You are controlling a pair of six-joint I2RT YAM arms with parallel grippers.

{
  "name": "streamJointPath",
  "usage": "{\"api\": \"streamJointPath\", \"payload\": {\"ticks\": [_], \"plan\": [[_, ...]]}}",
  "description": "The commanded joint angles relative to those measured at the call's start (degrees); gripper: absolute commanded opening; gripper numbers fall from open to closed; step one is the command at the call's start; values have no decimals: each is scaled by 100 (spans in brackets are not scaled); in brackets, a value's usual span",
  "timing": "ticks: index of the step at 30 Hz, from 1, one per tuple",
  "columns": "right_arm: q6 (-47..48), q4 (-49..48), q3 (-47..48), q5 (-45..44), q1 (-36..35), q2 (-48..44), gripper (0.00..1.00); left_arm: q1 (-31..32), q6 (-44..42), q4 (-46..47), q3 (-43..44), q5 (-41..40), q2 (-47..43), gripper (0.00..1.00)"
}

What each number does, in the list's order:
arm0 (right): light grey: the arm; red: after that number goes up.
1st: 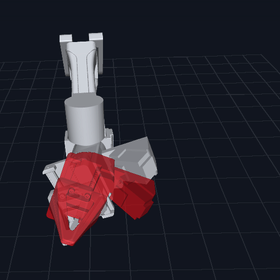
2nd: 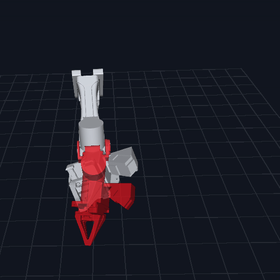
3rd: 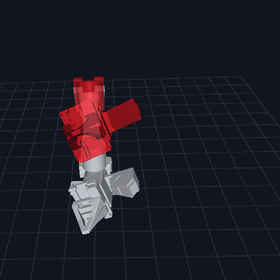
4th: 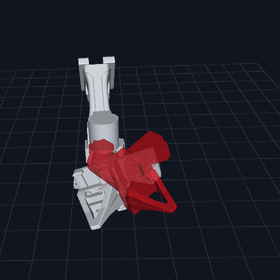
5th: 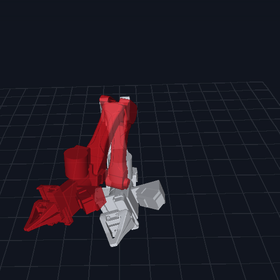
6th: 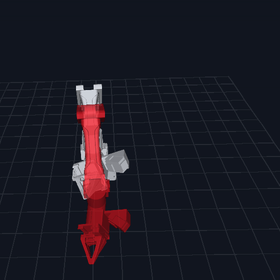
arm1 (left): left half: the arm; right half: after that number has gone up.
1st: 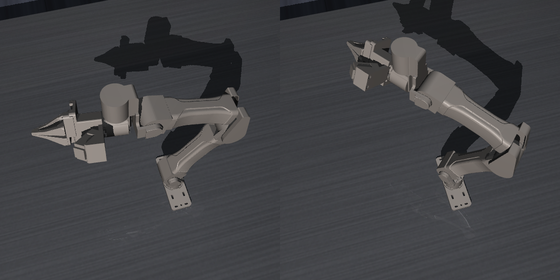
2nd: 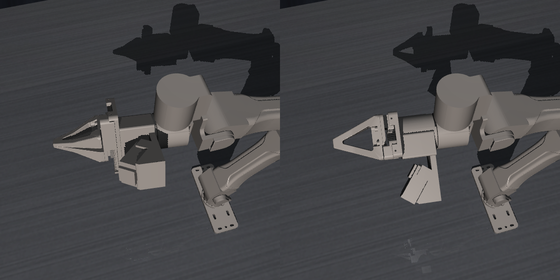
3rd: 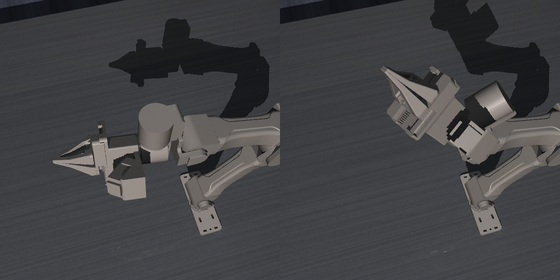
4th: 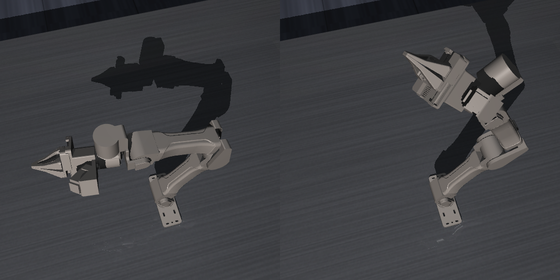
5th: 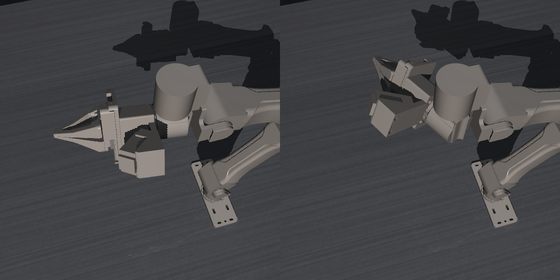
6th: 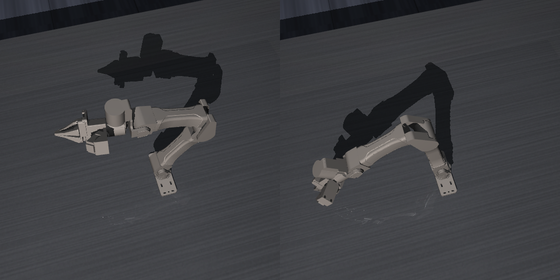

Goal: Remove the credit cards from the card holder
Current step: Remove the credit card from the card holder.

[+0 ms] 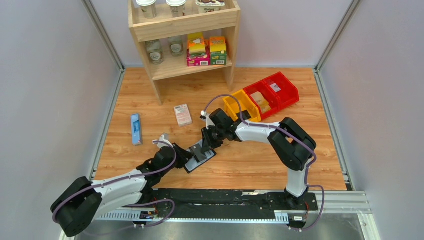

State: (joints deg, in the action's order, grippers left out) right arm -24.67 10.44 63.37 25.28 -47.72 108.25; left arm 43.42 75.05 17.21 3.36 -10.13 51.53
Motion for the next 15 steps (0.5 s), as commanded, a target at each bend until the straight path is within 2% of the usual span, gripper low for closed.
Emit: {"api": "streamJointPath", "payload": {"ticks": [1,3,7,11,15], "plan": [[76,310,-35,-216,0,197,21,17,-69,520,-2,-94,147,9],[85,310,-53,-251,0,188,21,17,-69,476,-10,-86,60,0],[76,310,-71,-313,26,179,21,17,-69,-85,-10,-156,-492,0],[76,310,-80,-383,61,162,20,17,71,-1096,-10,-305,-1144,0],[67,310,-53,-357,62,170,20,17,168,-993,-221,-253,-1312,0]]}}
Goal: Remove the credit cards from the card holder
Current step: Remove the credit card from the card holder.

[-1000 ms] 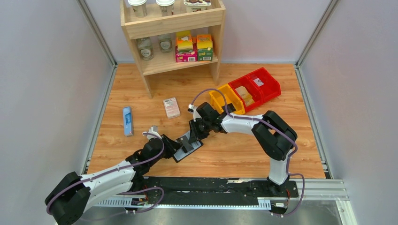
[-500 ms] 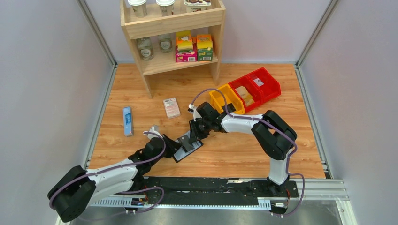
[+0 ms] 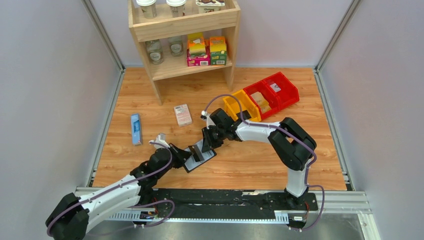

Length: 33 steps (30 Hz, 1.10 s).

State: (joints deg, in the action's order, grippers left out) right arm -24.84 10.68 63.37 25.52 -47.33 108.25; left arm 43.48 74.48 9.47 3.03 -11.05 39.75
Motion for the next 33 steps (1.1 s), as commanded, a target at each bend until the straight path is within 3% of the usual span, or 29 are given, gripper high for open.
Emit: {"api": "streamJointPath", "payload": {"ticks": [1,13,17,33], "plan": [[85,277,-53,-372,40,179,20,20,225,-122,-206,-143,-90,6],[85,260,-62,-363,31,197,20,11,453,116,-441,-284,578,48],[85,242,-80,-346,31,197,20,11,489,151,-548,-380,587,56],[67,215,-97,-311,31,197,20,11,23,977,-435,-451,955,40]]}}
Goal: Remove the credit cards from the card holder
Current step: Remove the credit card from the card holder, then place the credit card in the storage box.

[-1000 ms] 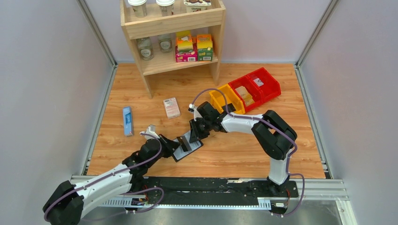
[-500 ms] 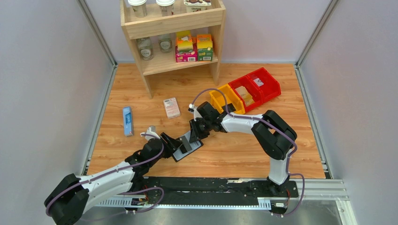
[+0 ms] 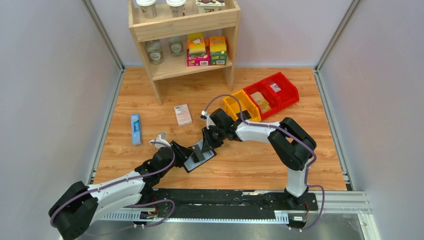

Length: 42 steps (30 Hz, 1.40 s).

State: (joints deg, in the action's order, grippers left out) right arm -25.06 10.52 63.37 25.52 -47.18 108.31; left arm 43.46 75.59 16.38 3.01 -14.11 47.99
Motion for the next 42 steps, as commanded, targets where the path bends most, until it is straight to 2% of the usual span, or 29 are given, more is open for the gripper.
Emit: {"api": "streamJointPath", "payload": {"ticks": [1,4,7,11,12,13,16,21,23,27,34,37,42], "plan": [[89,231,-97,-311,16,190,20,13,-106,304,-380,-136,202,40],[80,231,-88,-311,16,190,20,13,-115,339,-336,-119,491,38],[80,240,-88,-319,16,190,20,13,-62,558,-336,-92,782,31],[89,257,-97,-319,16,199,20,4,-71,823,-336,-39,949,12],[98,248,-97,-328,7,199,20,4,-71,805,-336,-31,880,1],[98,266,-88,-337,16,190,20,13,-45,753,-336,-22,818,0],[106,257,-97,-372,24,164,20,13,-10,201,-336,-30,223,0],[115,266,-80,-434,16,164,20,4,8,-1844,16,-250,-1044,0],[107,266,-80,-460,24,164,20,22,8,-2373,77,-399,-1502,0],[115,397,-36,-565,24,24,22,13,-36,-2841,147,-470,-2047,0],[151,688,140,-785,7,-582,32,13,-387,-3175,745,-452,-2074,0],[133,767,202,-882,16,-828,40,22,-501,-3570,1078,-505,-2153,0],[-69,714,123,-1057,24,-1224,50,4,-519,-3616,1141,-611,-2425,0]]}}
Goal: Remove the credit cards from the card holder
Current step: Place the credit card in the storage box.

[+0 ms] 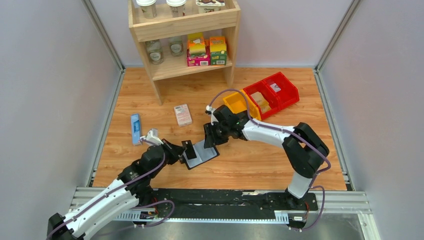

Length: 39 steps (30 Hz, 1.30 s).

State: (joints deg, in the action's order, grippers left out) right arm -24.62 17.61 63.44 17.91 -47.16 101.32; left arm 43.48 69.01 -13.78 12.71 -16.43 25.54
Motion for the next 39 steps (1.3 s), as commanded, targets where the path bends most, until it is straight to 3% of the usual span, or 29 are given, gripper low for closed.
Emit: {"api": "streamJointPath", "payload": {"ticks": [1,7,9,15,19,24,34,39], "plan": [[-217,-64,38,-349,14,-682,53,11,174,-556,144,-379,-259,0],[-1700,-1424,-1077,-728,13,-1877,65,20,551,523,-145,-467,-392,0],[-2299,-2186,-1551,-728,-4,-2211,75,20,770,1060,-251,-476,-287,0],[-3189,-3982,-2678,-1306,-486,-2836,86,72,1122,2598,-216,-476,469,0],[-3373,-4581,-2977,-2026,-882,-2986,85,222,1281,3477,-76,-668,1022,0],[-3330,-5267,-3092,-2196,-997,-2925,81,450,1430,3874,100,-941,1401,0],[-3689,-5435,-2907,-2028,-997,-2512,67,732,1580,4164,144,-1319,1419,0],[-4024,-5119,-3170,-2467,-1023,-2731,60,749,1572,4217,83,-1425,1366,0]]}}
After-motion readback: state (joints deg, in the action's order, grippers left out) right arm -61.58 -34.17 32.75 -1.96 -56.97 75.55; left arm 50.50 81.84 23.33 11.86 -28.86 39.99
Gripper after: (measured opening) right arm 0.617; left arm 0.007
